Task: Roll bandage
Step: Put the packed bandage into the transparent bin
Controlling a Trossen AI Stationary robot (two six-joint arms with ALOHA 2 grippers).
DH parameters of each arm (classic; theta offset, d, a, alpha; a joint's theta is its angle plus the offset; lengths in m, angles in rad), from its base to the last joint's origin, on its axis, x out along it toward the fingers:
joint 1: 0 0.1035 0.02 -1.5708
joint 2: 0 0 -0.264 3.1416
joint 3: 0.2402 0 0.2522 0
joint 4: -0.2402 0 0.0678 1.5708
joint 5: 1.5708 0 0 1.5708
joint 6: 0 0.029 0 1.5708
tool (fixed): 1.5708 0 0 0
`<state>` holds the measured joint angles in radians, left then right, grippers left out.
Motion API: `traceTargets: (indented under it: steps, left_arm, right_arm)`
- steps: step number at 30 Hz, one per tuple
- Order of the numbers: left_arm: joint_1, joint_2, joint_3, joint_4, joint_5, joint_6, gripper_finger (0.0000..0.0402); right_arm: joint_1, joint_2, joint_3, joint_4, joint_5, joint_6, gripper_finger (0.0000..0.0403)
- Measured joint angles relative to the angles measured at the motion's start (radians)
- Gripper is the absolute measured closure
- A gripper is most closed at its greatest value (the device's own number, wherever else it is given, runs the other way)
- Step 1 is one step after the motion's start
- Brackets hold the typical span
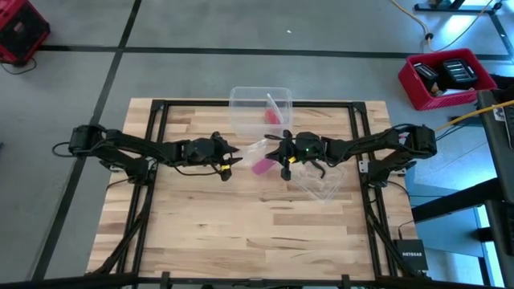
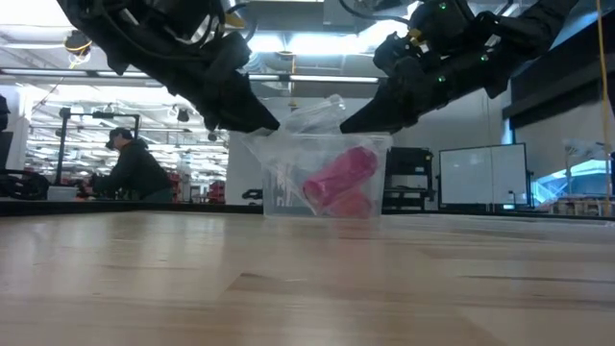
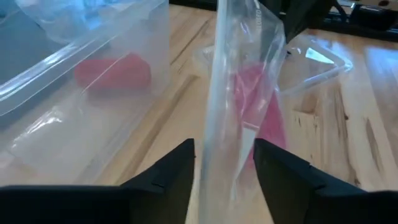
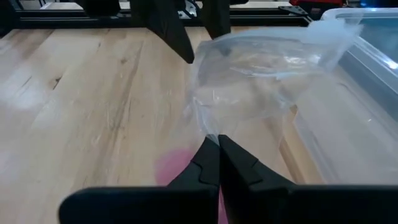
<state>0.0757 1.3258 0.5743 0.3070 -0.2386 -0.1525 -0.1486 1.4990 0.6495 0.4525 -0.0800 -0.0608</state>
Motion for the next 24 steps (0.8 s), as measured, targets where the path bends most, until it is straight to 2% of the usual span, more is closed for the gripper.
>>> traceTargets:
  steps: [4,10,14,19,22,24]
  left_arm:
    - [-0.001,0.000,0.000,0.012,0.009,0.005,0.0289]
    - [-0.001,0.000,0.000,0.018,0.050,0.073,0.0390]
    - [-0.001,0.000,0.000,0.018,0.050,0.115,0.0394]
    - [-0.002,-0.013,0.000,0.011,0.052,0.228,0.0397]
    - [-0.005,-0.017,0.000,0.012,0.088,0.339,0.0399]
    - [-0.011,-0.018,0.000,0.024,0.107,0.403,0.0399]
  right_arm:
    - [0.000,0.000,0.000,-0.004,-0.001,0.005,0.0400]
    - [0.000,0.000,0.002,-0.004,-0.017,0.072,0.0394]
    - [-0.002,-0.028,0.047,-0.136,-0.017,0.079,0.0349]
    - [-0.002,-0.125,0.174,-0.501,-0.017,0.011,0.0265]
    - [-0.002,-0.162,0.267,-0.712,-0.009,-0.017,0.0224]
    - [-0.002,-0.173,0.306,-0.778,-0.008,-0.025,0.0206]
